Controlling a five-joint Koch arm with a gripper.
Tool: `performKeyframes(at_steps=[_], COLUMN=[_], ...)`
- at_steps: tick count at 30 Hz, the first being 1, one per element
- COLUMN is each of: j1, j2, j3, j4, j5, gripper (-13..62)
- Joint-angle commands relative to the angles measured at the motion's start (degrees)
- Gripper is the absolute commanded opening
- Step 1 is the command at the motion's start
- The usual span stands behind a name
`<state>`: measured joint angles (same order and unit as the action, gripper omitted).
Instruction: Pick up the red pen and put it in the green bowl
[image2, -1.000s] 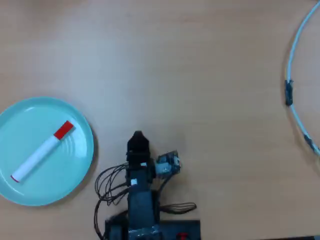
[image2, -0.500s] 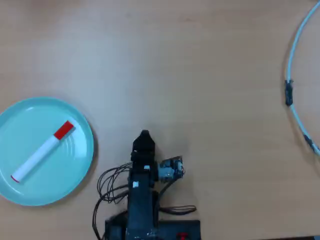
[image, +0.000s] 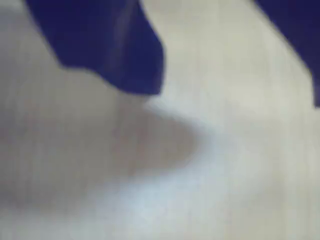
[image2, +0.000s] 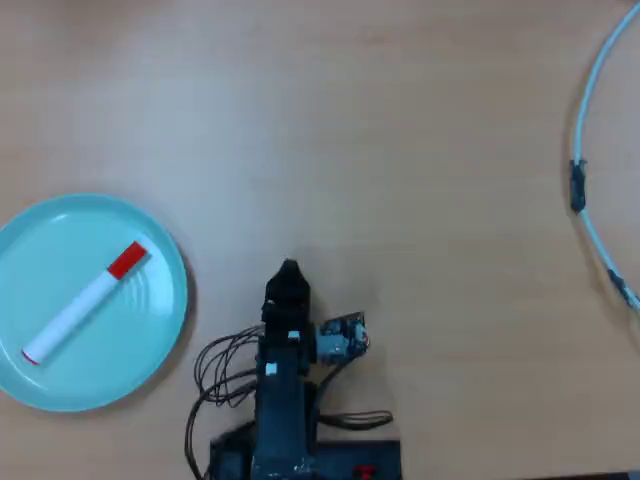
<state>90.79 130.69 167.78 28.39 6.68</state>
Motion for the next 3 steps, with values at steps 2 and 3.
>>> performKeyframes(at_steps=[2,3], j1=[0.0,0.1], j2=[5.2,5.2], j3=[7.4,7.4], j4=[2.9,2.9], j5=[1.0,1.0], gripper=[32.5,32.5])
